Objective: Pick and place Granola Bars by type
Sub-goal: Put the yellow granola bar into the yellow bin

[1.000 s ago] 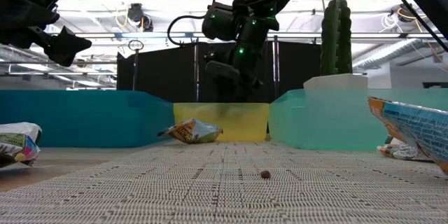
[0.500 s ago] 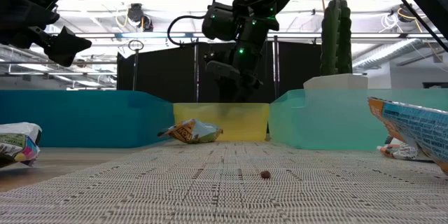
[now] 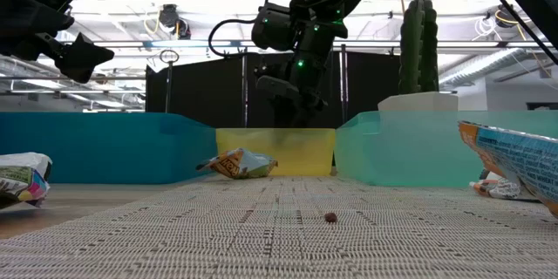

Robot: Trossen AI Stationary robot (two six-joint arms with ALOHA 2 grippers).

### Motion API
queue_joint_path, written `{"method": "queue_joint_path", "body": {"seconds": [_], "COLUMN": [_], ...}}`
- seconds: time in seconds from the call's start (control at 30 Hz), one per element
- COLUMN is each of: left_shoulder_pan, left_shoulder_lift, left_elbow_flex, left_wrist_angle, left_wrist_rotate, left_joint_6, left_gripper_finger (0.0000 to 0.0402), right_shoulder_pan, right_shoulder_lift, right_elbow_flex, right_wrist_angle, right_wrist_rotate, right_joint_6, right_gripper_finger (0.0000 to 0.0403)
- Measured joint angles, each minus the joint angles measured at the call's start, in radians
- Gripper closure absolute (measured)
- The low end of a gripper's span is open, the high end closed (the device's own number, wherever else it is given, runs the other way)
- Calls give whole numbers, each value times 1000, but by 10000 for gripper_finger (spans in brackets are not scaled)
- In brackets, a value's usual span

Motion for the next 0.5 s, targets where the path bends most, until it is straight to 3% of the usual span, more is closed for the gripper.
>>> {"method": "queue_joint_path", "body": {"seconds": [0.2, 0.4, 0.5], "left_shoulder_pan": [0, 0, 0], "left_shoulder_lift": [0, 0, 0], "left_elbow_flex": [0, 0, 0], "left_wrist_angle": [0, 0, 0], "left_wrist_rotate": [0, 0, 0], "left_joint_6": [0, 0, 0], "left_gripper_finger": [91, 91, 92], "right_shoulder_pan": [0, 0, 0], "right_shoulder_lift": [0, 0, 0], "right_elbow_flex": [0, 0, 0], "right_wrist_angle": [0, -1, -1], "right_wrist_rotate": [-1, -2, 0], "right_joint_6": [0, -1, -16], "right_gripper_finger": [300, 385, 393]}}
